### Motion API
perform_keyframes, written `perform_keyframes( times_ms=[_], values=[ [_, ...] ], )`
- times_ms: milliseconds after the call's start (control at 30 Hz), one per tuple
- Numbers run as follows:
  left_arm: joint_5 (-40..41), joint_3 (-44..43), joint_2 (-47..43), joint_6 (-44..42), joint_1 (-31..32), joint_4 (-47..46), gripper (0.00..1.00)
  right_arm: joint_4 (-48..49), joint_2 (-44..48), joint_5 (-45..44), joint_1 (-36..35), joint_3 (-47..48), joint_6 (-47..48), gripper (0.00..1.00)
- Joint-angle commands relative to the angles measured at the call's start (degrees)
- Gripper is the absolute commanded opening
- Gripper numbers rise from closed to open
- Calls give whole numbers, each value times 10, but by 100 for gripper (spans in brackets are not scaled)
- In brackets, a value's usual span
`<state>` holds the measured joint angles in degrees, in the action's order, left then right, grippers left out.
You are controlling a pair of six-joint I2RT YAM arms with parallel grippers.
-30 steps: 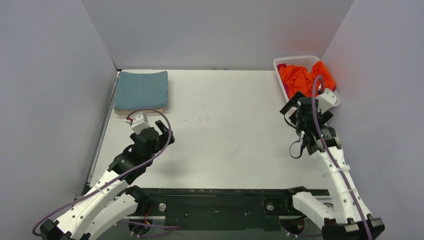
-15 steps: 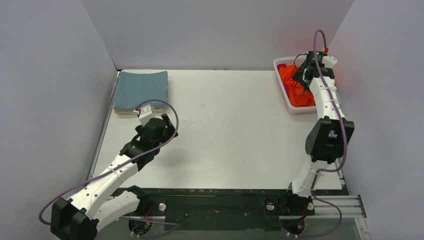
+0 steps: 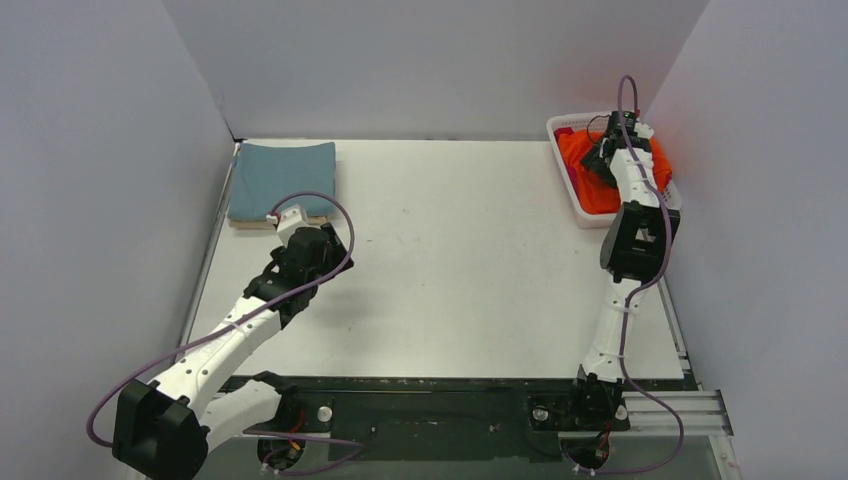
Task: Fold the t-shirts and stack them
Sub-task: Grab crumpled tshirt from bin with the right arm
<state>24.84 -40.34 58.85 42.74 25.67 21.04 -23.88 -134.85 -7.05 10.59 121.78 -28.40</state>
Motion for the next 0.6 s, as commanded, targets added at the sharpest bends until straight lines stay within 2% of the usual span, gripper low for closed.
perform_keyframes(
  times_ms=[0,33,67,133,367,567],
  values=[
    [-15,-30,2,-8,-7,-30,92,28,9,8,3,35,-7,41],
    [-19,-32,1,-9,-8,-28,92,28,9,7,3,41,-7,32],
    [-22,-33,0,-10,-9,-27,92,26,10,4,4,44,-7,15],
    [-29,-34,-6,-11,-9,-25,92,23,23,-1,5,46,-8,0],
    [-55,-32,-46,3,-10,-14,92,50,160,15,3,-20,-13,0],
    [-70,-20,-100,18,-10,2,92,143,328,28,-7,-149,-45,0]
  ],
)
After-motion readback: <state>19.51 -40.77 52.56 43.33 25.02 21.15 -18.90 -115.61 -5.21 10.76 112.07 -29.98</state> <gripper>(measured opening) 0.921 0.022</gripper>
